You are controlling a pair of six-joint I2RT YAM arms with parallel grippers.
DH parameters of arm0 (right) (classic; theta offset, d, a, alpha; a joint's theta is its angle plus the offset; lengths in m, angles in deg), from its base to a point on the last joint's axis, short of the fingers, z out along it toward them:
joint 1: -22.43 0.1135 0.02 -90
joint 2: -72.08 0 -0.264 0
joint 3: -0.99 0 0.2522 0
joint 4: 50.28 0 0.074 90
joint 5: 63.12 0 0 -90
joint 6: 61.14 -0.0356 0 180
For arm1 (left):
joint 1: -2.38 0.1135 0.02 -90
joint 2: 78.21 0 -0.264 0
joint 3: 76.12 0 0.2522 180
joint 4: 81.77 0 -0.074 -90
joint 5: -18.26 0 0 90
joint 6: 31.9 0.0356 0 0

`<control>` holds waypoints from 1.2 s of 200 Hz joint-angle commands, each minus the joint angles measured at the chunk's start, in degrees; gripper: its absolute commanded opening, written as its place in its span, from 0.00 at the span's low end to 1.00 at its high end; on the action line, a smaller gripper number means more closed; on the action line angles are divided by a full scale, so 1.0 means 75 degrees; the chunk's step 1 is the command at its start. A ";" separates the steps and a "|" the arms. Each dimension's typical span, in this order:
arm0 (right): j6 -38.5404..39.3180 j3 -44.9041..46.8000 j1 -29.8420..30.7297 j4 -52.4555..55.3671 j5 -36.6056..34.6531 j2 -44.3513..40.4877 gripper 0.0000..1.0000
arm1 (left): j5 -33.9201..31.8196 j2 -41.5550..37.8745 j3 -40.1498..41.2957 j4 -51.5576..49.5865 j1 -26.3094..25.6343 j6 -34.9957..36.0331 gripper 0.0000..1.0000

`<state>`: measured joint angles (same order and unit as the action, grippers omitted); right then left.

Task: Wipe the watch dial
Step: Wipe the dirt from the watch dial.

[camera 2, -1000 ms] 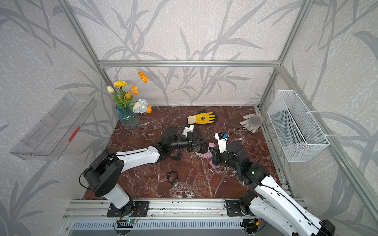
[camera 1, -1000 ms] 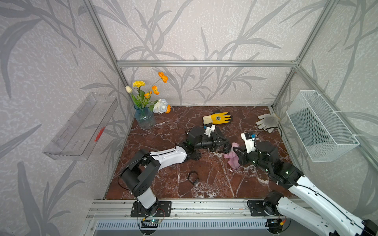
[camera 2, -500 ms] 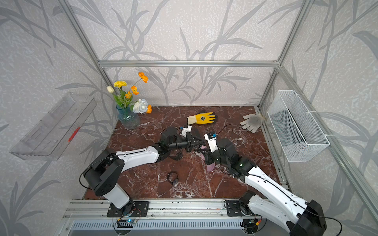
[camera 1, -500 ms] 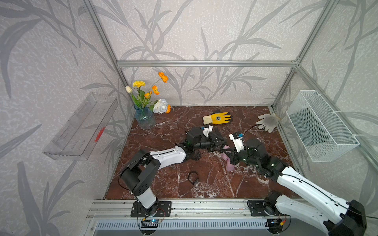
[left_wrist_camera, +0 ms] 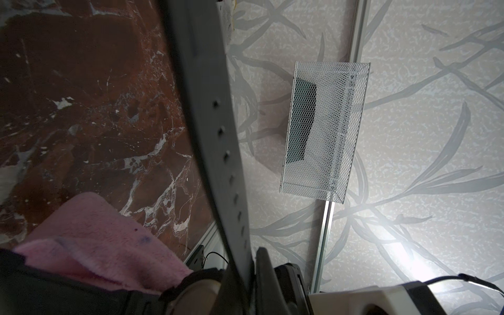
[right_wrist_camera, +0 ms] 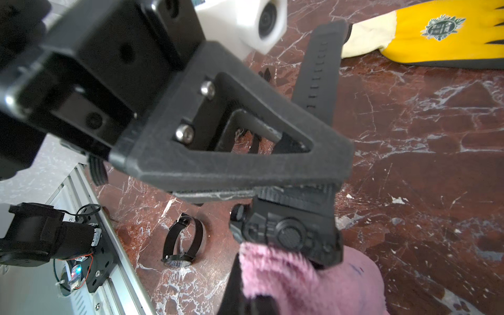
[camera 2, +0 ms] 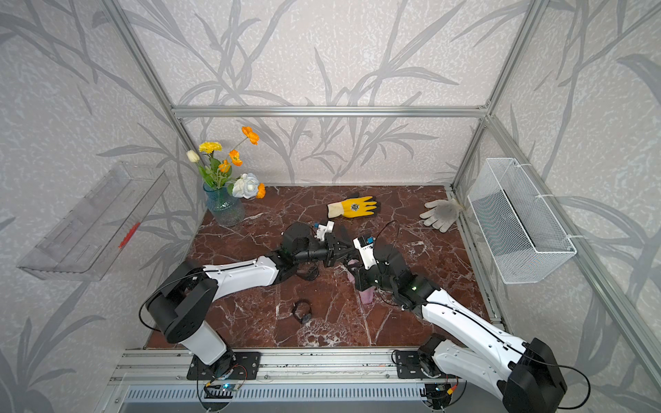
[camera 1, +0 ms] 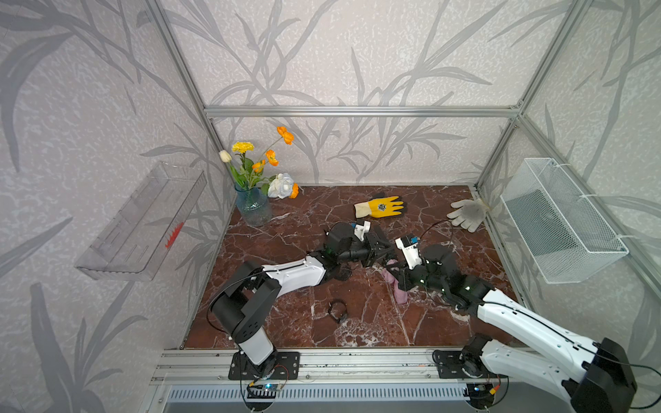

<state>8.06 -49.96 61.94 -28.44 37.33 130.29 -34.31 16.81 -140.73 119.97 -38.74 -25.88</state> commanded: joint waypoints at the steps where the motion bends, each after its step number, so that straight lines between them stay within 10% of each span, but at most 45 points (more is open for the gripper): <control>1: 0.0182 -0.0238 0.0018 0.0343 -0.0449 0.0301 0.00 | 0.0478 -0.0459 -0.0086 0.0562 -0.0132 -0.0063 0.00; 139: 0.0347 -0.0465 -0.1295 0.2281 -0.1108 -0.0889 0.00 | 0.0498 -0.0495 -0.0033 0.0387 -0.0085 0.0030 0.00; 240: 0.0054 -0.0400 -0.0994 0.0676 0.1266 -0.1337 0.00 | 0.0561 -0.0333 -0.0157 0.0469 -0.0084 -0.0035 0.00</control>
<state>9.68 -52.34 52.94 -16.64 42.84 119.61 -31.17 14.95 -140.67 121.22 -39.20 -26.10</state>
